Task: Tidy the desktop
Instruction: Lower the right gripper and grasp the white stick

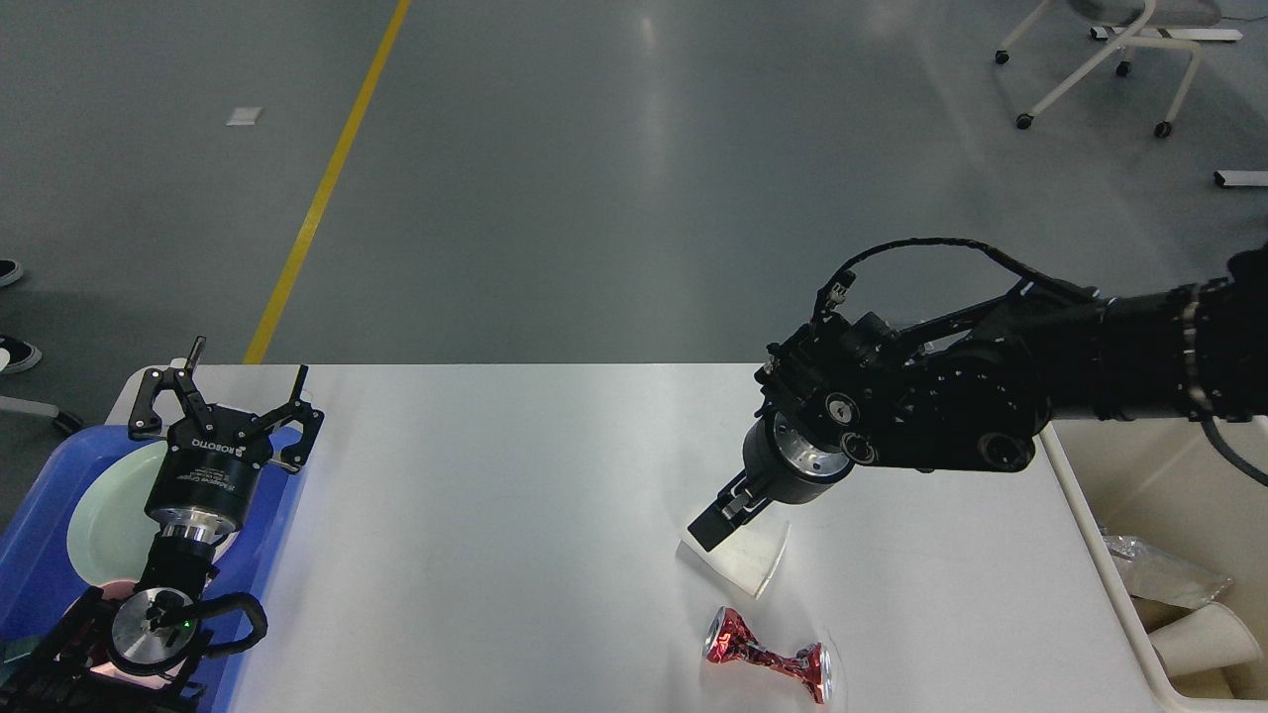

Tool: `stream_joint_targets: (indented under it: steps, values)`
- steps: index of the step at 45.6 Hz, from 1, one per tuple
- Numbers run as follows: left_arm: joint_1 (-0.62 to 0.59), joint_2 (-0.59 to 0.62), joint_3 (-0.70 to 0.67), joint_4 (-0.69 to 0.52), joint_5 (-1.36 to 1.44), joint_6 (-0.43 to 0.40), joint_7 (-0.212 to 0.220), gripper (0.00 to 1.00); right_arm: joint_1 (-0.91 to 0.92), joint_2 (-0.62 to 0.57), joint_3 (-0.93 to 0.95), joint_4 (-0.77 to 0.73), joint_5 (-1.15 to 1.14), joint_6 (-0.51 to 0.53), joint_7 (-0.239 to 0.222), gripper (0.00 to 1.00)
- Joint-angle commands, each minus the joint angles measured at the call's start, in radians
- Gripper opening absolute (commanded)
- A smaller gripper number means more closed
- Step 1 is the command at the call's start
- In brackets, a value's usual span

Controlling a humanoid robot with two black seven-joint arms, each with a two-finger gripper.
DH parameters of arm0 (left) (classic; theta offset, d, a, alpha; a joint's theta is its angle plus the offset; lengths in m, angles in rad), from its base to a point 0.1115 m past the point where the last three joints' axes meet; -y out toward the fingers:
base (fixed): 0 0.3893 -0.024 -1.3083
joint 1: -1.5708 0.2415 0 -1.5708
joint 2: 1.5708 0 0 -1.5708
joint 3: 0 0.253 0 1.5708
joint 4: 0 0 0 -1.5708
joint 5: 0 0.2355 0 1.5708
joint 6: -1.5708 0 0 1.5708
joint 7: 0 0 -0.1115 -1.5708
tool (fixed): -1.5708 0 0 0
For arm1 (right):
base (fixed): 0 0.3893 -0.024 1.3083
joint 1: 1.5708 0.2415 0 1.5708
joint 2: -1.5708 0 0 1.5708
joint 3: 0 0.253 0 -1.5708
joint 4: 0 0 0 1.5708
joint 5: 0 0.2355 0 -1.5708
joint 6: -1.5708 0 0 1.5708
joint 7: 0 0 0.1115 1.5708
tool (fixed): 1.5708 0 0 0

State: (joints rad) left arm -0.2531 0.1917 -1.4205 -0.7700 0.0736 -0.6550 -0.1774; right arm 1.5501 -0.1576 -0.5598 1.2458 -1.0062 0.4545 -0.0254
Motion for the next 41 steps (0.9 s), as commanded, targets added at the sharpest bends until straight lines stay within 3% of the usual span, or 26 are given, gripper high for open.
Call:
stream_joint_targets:
  steps: [1, 13, 17, 25, 34, 41]
  values:
    - [0.0, 0.0, 0.0, 0.0, 0.0, 0.0, 0.001, 0.96, -0.085, 0.073, -0.028, -0.115, -0.028, -0.109, 0.047, 0.92]
    - [0.0, 0.0, 0.0, 0.0, 0.0, 0.0, -0.001, 0.96, -0.209, 0.201, -0.222, -0.345, -0.042, -0.333, 0.048, 0.92]
    - [0.0, 0.0, 0.0, 0.0, 0.0, 0.0, -0.001, 0.96, -0.22, 0.204, -0.244, -0.347, -0.041, -0.344, 0.07, 0.92]
    - [0.0, 0.0, 0.0, 0.0, 0.0, 0.0, 0.001, 0.96, -0.254, 0.205, -0.246, -0.364, -0.038, -0.35, 0.173, 0.89]
    - [0.0, 0.0, 0.0, 0.0, 0.0, 0.0, 0.001, 0.96, -0.346, 0.23, -0.253, -0.488, -0.048, -0.367, 0.173, 0.89]
    - [0.0, 0.0, 0.0, 0.0, 0.0, 0.0, -0.001, 0.96, -0.366, 0.231, -0.282, -0.5, -0.049, -0.367, 0.17, 0.9]
